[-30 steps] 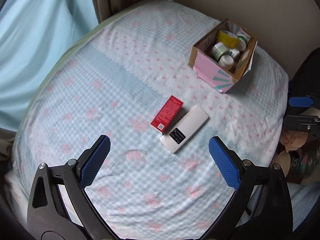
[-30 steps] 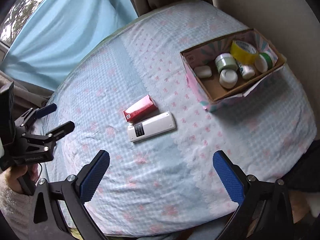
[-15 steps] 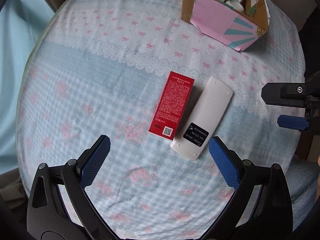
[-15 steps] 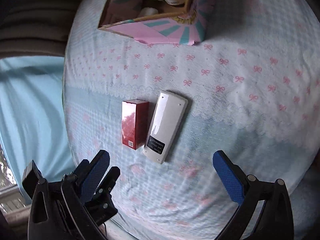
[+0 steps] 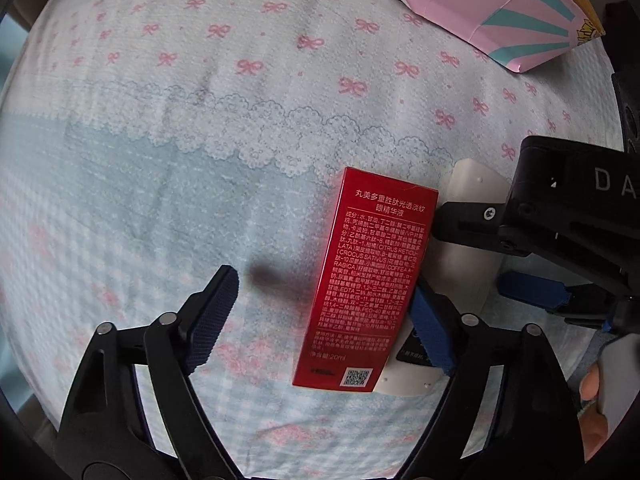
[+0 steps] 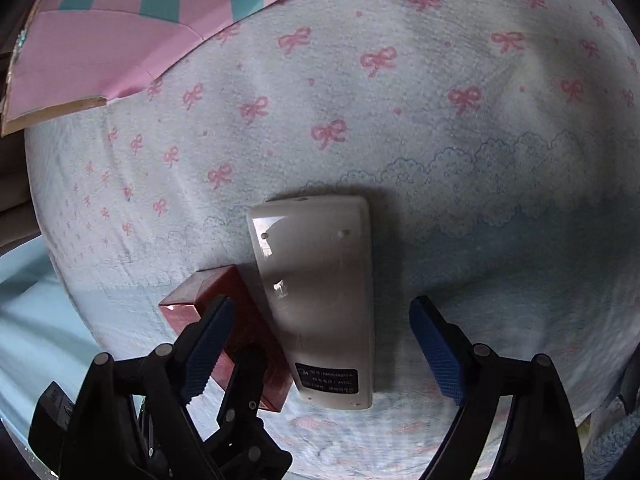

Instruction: Organize rigid objects

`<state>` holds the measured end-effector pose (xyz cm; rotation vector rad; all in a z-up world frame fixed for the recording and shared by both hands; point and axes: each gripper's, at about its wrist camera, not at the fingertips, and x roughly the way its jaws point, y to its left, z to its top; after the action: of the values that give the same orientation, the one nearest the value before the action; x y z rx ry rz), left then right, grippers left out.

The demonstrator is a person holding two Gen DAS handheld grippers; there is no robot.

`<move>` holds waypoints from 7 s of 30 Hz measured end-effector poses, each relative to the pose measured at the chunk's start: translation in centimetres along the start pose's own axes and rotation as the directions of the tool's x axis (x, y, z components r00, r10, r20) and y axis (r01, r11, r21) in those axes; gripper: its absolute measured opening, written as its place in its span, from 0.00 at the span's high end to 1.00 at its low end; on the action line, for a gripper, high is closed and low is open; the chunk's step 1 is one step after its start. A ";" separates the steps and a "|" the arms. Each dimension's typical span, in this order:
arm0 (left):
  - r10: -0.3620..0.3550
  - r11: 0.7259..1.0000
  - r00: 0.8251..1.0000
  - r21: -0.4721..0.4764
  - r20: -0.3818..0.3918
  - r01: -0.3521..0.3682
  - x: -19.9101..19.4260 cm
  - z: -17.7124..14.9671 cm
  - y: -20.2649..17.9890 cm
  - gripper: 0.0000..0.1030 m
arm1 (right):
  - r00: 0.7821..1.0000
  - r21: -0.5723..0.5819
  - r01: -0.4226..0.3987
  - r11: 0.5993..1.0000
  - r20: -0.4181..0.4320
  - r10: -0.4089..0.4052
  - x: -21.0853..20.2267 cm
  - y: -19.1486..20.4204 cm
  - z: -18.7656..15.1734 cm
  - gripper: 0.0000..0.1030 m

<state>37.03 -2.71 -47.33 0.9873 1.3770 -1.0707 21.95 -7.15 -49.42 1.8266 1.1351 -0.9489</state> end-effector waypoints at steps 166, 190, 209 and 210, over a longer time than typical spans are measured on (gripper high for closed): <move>0.829 0.385 0.433 -0.923 0.354 0.018 -48.8 -14.5 -29.2 0.00 | 0.826 -0.900 0.307 -0.309 0.090 0.557 -52.4 6.6 -8.8 0.00; 0.841 0.369 0.417 -0.929 0.344 0.023 -48.0 -14.5 -31.7 0.00 | 0.784 -0.900 0.323 -0.291 0.083 0.615 -53.0 3.9 -8.2 0.00; 0.851 0.348 0.416 -0.938 0.321 0.014 -48.0 -13.7 -31.0 0.00 | 0.788 -0.902 0.311 -0.298 0.069 0.612 -52.9 4.9 -8.1 0.00; 0.851 0.347 0.416 -0.938 0.321 0.014 -48.0 -13.7 -31.0 0.00 | 0.788 -0.903 0.310 -0.297 0.069 0.612 -52.9 4.9 -8.1 0.00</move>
<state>7.31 2.99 3.08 0.0000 0.5050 -0.1043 10.85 -20.15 1.52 0.0448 0.6267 0.0164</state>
